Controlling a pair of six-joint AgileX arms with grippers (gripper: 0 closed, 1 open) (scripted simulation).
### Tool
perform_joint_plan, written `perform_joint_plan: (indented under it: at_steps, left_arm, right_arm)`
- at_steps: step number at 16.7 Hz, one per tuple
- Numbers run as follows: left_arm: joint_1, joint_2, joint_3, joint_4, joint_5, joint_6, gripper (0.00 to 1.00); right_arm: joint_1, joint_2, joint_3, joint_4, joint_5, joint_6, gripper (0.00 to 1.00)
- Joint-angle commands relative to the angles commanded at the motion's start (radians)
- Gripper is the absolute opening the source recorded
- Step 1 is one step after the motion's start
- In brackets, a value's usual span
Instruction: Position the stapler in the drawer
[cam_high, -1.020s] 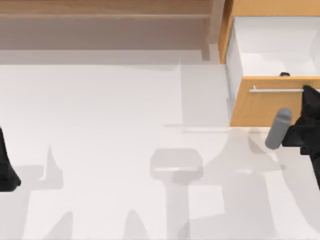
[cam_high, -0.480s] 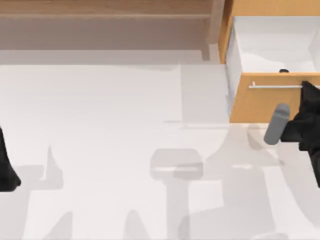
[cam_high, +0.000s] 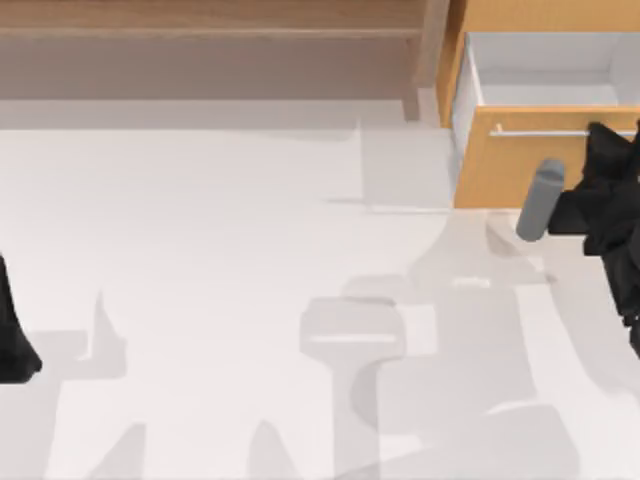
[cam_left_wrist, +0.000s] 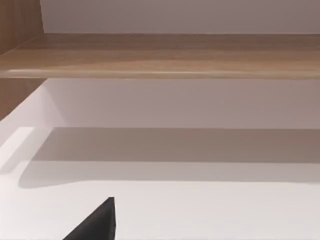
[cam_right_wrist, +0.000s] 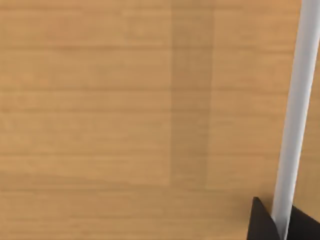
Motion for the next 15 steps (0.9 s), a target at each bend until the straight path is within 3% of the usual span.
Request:
perform_joint_plan:
  at_steps: [15]
  left_arm:
    - [0.000, 0.000, 0.000, 0.000, 0.000, 0.000, 1.00]
  right_arm:
    - [-0.041, 0.104, 0.262, -0.159, -0.044, 0.001, 0.00]
